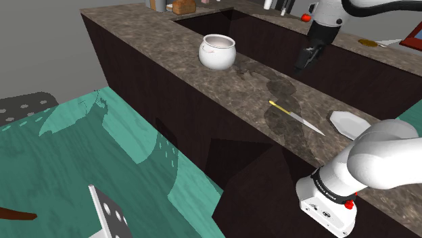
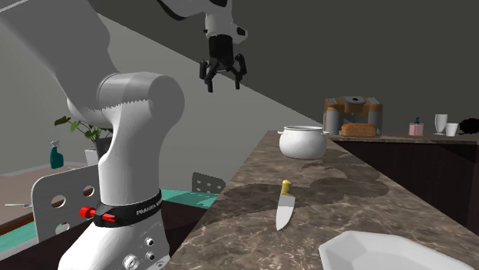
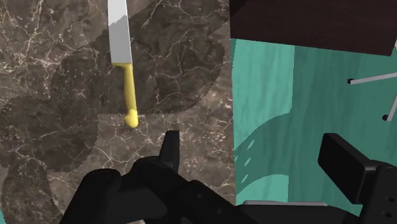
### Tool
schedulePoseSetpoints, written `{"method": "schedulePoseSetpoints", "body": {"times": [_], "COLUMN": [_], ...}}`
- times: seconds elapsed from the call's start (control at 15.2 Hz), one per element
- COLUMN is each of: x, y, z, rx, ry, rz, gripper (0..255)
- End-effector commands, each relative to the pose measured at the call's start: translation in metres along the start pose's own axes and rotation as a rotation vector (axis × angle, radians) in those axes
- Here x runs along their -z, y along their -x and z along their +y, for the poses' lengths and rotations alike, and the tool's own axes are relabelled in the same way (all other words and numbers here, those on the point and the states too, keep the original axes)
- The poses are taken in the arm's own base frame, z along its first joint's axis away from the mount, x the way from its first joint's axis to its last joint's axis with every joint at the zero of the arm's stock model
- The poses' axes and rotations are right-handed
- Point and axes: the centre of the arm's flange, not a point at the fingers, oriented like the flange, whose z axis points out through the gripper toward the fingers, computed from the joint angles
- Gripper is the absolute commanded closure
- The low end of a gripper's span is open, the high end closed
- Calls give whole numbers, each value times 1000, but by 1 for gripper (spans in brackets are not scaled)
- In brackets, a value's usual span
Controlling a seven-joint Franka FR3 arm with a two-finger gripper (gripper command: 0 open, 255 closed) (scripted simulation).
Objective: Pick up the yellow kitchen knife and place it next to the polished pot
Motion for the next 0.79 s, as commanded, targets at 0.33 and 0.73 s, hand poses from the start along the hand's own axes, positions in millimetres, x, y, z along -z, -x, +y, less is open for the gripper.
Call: {"method": "schedulePoseSetpoints", "body": {"times": [0.33,0.73], "x": [-79,-147], "y": [-12,-22], "z": [47,87], "rx": [61,112], "ry": [3,4], "rz": [-31,-58], "gripper": [0,0]}}
